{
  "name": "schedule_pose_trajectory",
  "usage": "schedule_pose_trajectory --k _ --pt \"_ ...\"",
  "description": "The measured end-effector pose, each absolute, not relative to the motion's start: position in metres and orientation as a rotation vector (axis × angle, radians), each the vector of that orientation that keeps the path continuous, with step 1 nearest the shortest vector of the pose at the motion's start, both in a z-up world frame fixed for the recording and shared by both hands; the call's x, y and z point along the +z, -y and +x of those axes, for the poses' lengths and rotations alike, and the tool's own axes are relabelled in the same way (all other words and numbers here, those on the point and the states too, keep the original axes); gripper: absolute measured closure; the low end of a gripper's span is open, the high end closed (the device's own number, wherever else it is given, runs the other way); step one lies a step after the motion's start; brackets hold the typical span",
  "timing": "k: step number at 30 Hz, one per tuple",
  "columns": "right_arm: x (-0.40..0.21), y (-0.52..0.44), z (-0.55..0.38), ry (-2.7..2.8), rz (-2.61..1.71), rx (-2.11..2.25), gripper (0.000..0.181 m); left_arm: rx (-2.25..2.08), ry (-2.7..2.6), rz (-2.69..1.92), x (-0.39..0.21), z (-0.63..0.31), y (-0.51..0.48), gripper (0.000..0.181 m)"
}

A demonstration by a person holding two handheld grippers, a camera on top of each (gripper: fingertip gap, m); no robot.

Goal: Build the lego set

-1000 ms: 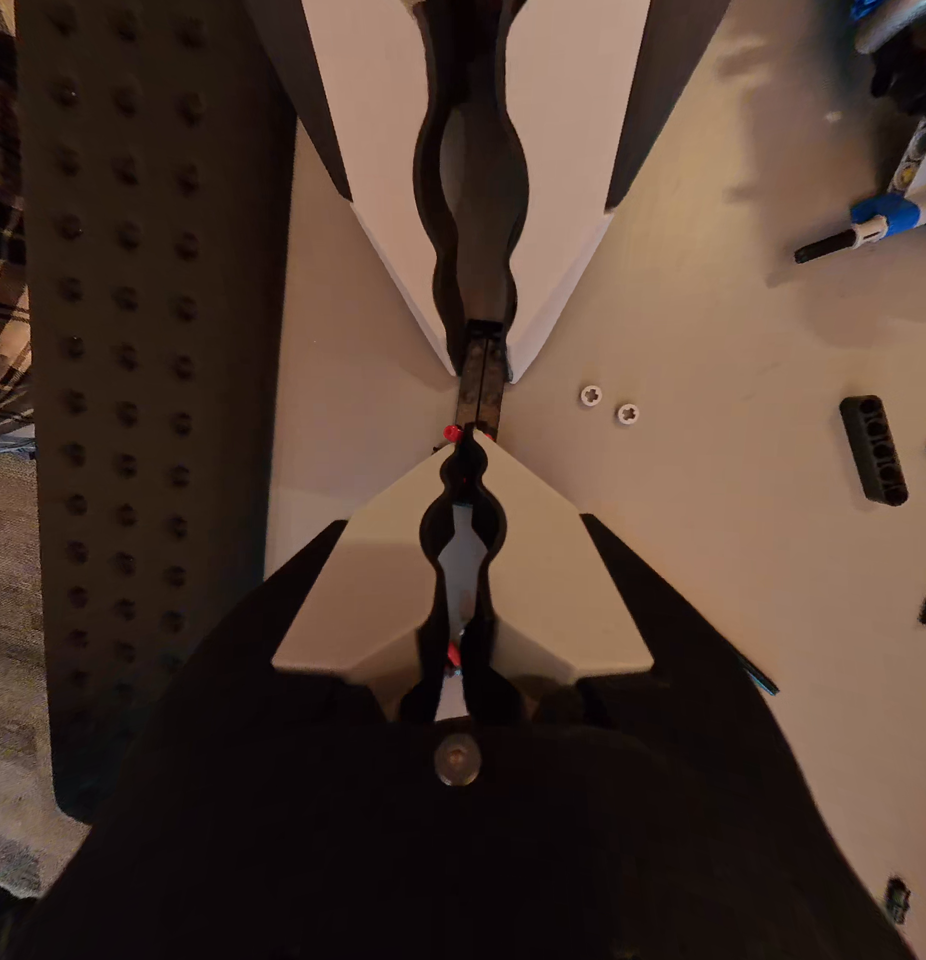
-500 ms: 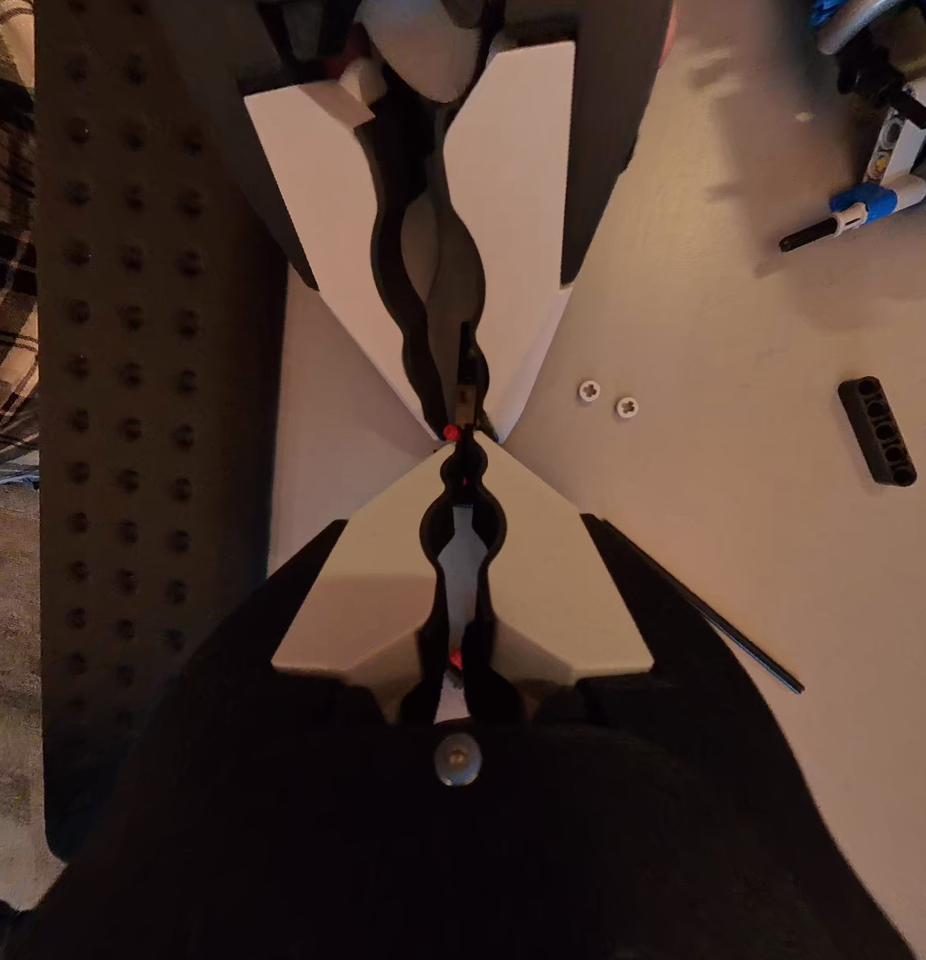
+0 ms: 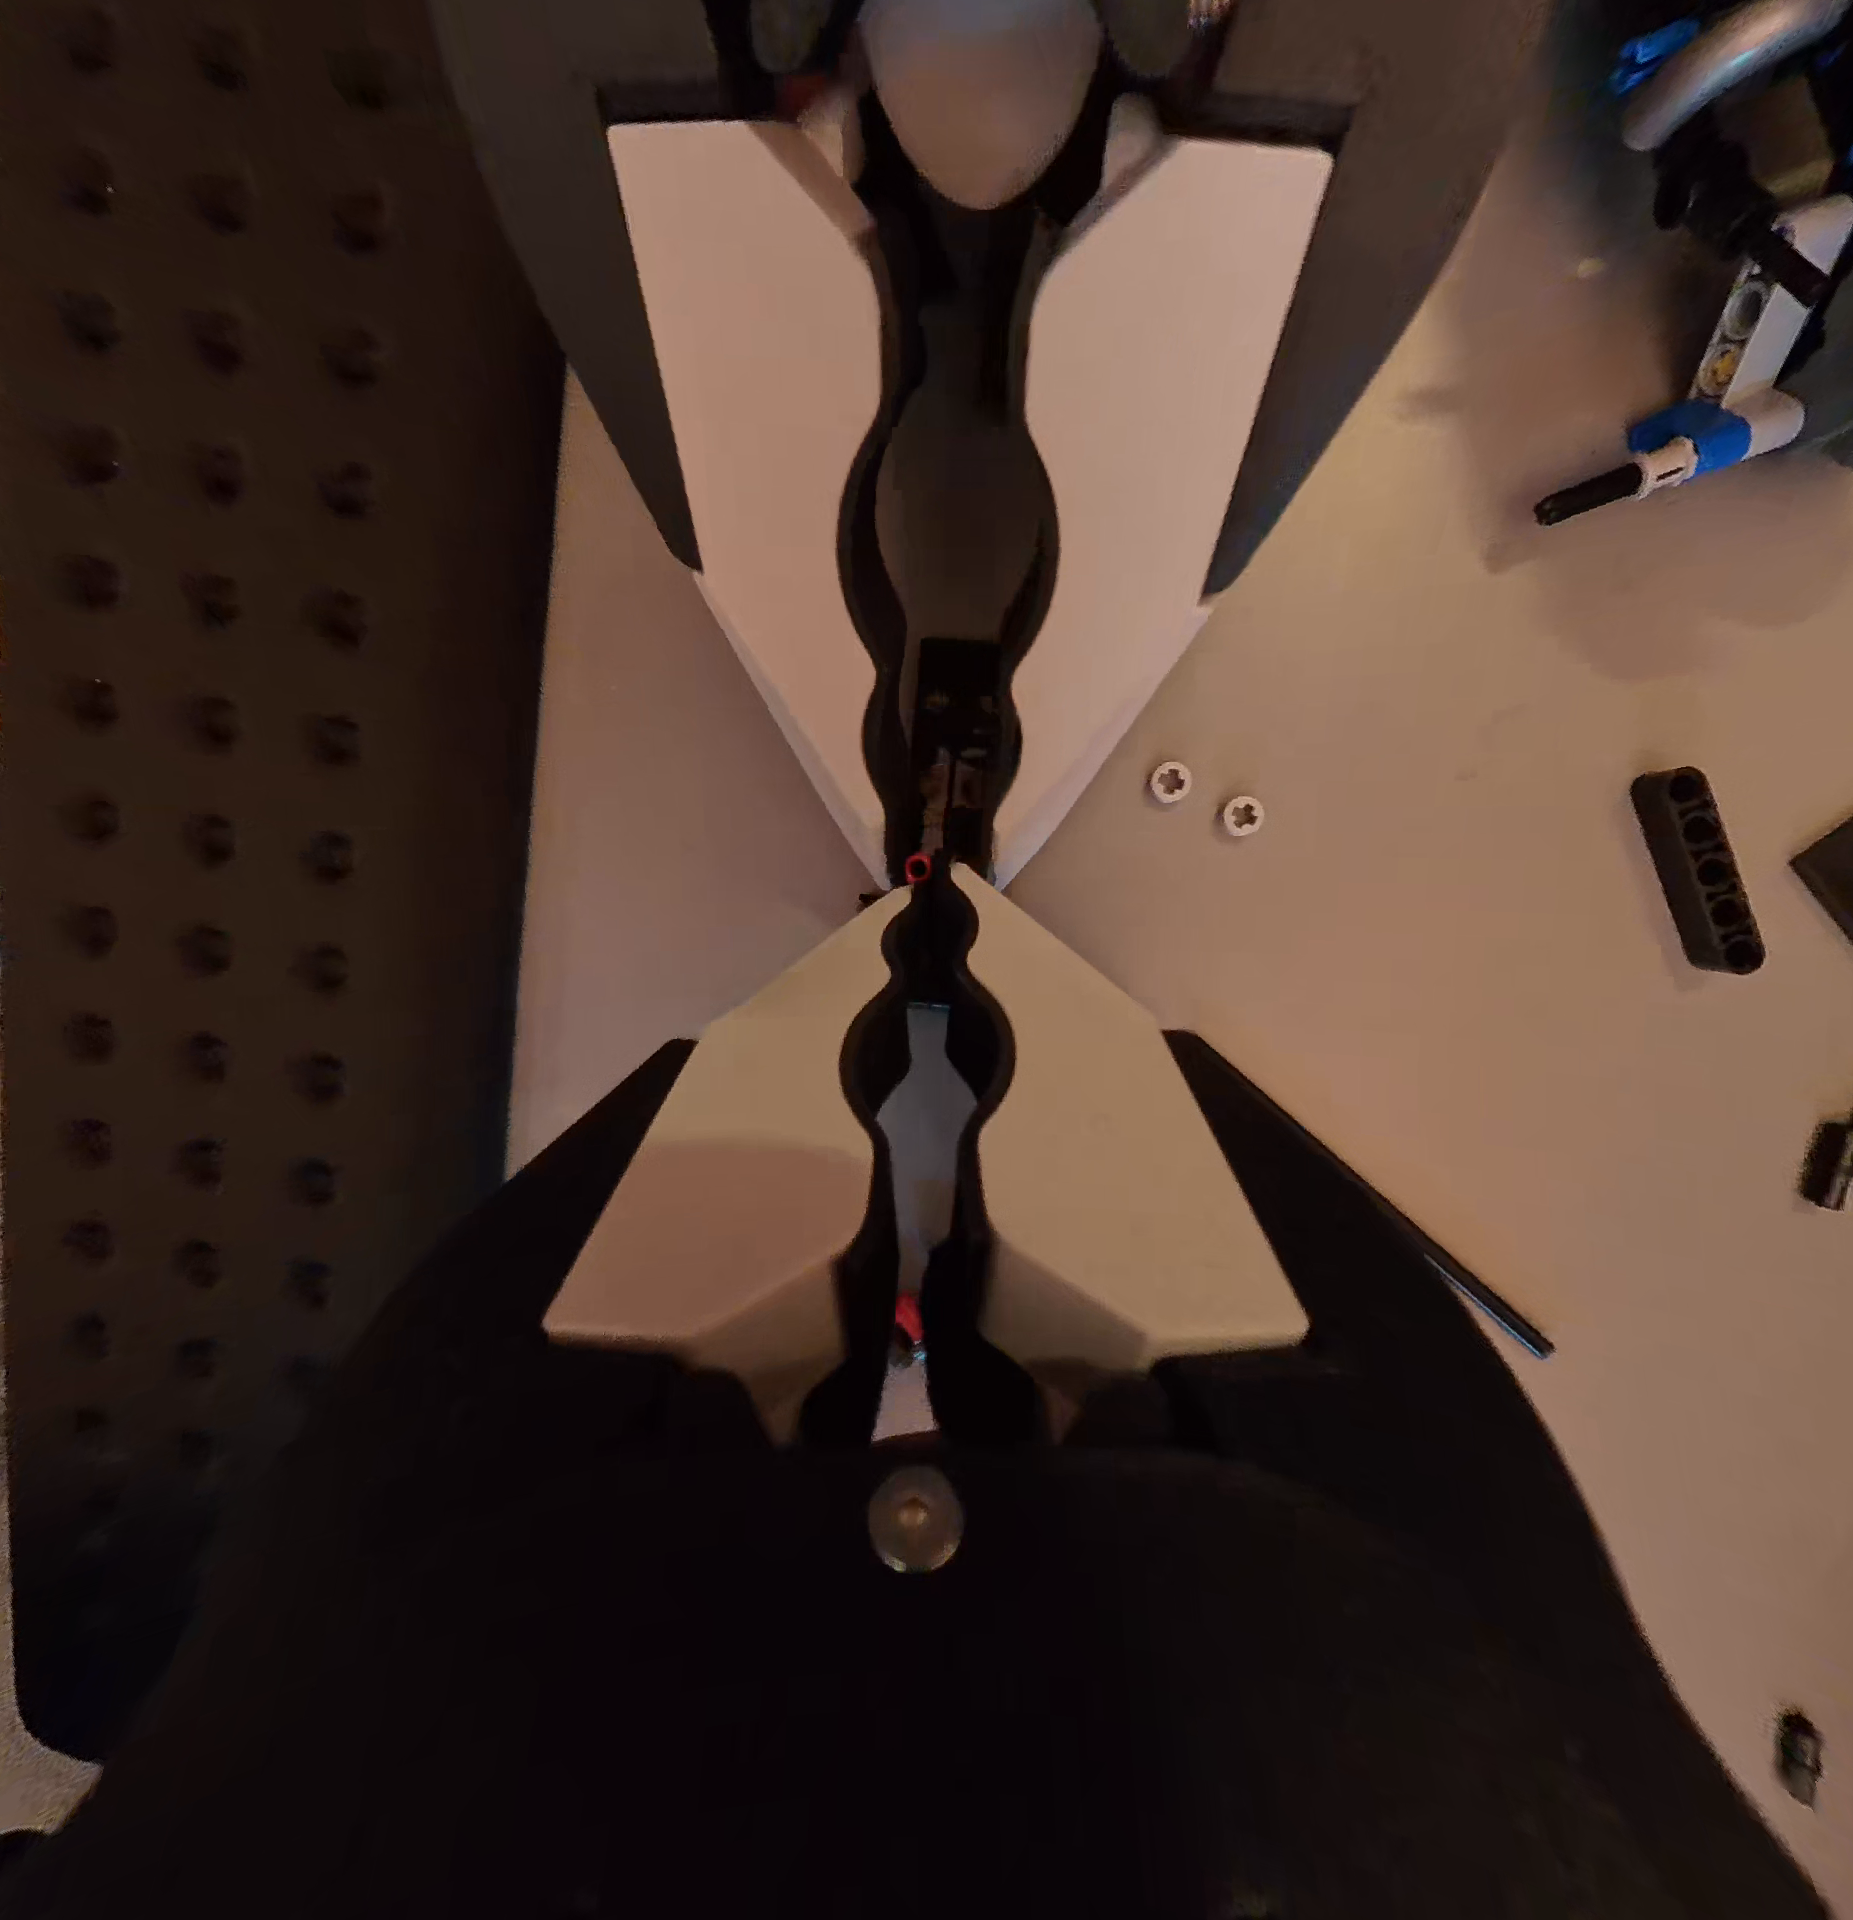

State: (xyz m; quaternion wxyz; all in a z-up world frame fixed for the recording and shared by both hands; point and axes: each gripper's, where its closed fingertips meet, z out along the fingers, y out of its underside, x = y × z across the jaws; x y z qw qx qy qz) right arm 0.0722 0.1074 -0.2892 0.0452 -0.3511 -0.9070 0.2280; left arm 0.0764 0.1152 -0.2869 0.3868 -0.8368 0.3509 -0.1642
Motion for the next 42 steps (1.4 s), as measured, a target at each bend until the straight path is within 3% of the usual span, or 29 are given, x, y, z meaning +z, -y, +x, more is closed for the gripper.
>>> schedule_pose_trajectory --k 16,32,42 --pt "-0.2894 -0.1103 0.072 2.705 -1.024 0.472 0.181 -0.512 -0.87 -2.166 -0.2879 0.0771 -0.1152 0.169" --pt "-0.2847 -0.1112 0.0773 2.568 -1.06 0.555 0.181 -0.516 -0.906 -2.144 -0.2869 0.0792 -0.1122 0.17" --pt "-0.281 -0.1077 0.0783 2.533 -1.065 0.593 0.181 -0.479 -0.949 -2.13 -0.2866 0.0789 -0.1086 0.16"
